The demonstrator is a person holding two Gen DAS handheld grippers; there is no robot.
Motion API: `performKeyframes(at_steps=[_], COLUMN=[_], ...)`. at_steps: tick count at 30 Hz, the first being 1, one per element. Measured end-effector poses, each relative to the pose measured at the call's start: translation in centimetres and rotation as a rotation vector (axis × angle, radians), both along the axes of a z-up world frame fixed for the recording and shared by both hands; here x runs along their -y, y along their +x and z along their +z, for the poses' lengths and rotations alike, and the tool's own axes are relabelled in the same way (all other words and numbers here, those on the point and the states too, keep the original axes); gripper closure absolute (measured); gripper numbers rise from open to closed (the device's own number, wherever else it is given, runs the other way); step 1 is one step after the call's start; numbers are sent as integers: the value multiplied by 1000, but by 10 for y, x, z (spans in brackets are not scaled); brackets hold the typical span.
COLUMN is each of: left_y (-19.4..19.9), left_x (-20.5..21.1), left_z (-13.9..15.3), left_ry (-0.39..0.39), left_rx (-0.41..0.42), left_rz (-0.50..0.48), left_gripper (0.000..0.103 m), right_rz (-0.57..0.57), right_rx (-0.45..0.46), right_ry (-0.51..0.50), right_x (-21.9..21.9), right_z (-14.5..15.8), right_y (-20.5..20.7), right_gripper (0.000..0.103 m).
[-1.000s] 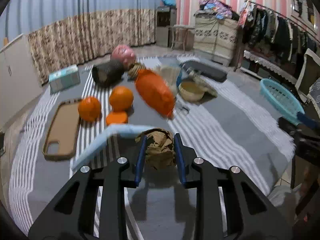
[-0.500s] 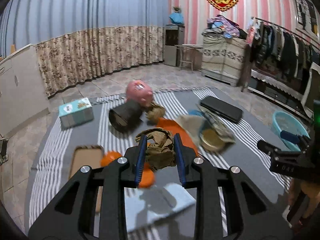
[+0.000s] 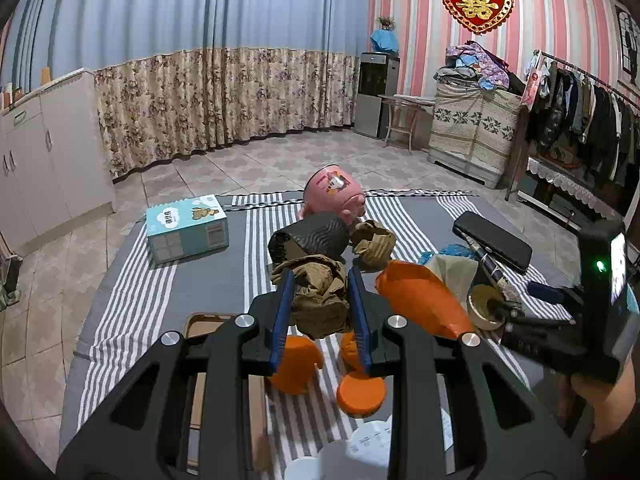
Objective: Collect trash
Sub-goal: 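Grasp the patterned snack packet with the right tool while the left tool lifts the brown paper, then carry both items over the blue basket while the left tool opens, dropping the brown paper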
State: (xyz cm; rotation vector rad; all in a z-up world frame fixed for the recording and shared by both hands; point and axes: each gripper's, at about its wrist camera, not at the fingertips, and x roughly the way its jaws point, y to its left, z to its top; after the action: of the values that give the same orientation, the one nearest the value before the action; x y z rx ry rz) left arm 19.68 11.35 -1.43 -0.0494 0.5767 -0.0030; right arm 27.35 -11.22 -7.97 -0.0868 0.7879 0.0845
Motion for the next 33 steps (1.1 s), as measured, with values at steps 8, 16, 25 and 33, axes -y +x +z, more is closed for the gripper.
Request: performKeyframes(at_steps=[8, 16, 25, 33], left_y=[-1, -8, -19, -19], left_x=[-5, 23, 94, 185], left_z=[2, 26, 52, 50], left_ry=[5, 29, 39, 15], left_rx=[1, 41, 92, 90], left_rz=[20, -6, -100, -224], left_gripper=[77, 77, 77, 77], right_rz=[16, -8, -111, -285], right_rx=[44, 130, 212, 256], right_ry=[46, 142, 153, 141], right_x=[26, 80, 173, 282], right_z=[21, 54, 91, 101], right_y=[6, -14, -64, -114], right_gripper=[94, 101, 101, 101])
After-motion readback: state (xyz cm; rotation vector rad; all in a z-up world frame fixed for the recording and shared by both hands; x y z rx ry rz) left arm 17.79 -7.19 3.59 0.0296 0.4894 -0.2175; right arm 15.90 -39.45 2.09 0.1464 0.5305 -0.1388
